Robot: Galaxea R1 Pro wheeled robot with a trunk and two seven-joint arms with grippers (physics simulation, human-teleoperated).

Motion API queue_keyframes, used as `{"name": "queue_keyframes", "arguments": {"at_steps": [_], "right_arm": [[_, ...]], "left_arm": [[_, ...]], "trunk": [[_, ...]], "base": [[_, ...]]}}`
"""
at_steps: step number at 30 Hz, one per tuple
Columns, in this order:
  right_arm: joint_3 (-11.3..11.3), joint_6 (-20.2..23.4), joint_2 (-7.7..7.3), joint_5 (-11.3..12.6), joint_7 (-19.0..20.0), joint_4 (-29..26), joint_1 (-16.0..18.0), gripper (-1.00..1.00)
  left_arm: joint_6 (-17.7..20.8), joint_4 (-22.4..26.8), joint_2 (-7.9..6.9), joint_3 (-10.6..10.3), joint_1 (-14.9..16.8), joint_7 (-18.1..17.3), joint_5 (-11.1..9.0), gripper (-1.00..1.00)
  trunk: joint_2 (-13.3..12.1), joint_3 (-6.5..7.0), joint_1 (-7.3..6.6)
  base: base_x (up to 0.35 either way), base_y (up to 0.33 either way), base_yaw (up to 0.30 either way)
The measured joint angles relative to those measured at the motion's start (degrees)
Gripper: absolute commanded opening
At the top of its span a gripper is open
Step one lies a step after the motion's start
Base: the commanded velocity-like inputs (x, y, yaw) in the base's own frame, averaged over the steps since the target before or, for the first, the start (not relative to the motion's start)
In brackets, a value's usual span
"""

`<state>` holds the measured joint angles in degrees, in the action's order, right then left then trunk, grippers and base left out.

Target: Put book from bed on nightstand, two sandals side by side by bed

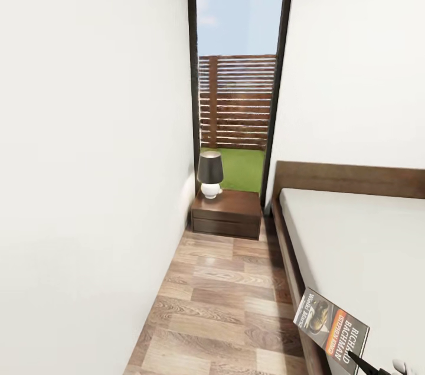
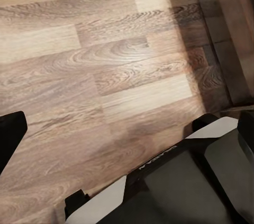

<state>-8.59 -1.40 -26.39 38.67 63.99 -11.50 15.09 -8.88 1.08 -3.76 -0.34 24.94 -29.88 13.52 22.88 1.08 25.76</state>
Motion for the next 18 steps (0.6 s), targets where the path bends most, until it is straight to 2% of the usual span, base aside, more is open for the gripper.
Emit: {"name": "queue_keyframes", "arguments": {"at_steps": [18], "right_arm": [[-0.01, 0.04, -0.05, -0.01, 0.0, 0.0, 0.0, -1.0]], "left_arm": [[0.0, 0.0, 0.0, -0.01, 0.0, 0.0, 0.0, 1.0]], "trunk": [[0.0, -0.16, 0.0]], "base": [[0.001, 0.0, 0.0]]}}
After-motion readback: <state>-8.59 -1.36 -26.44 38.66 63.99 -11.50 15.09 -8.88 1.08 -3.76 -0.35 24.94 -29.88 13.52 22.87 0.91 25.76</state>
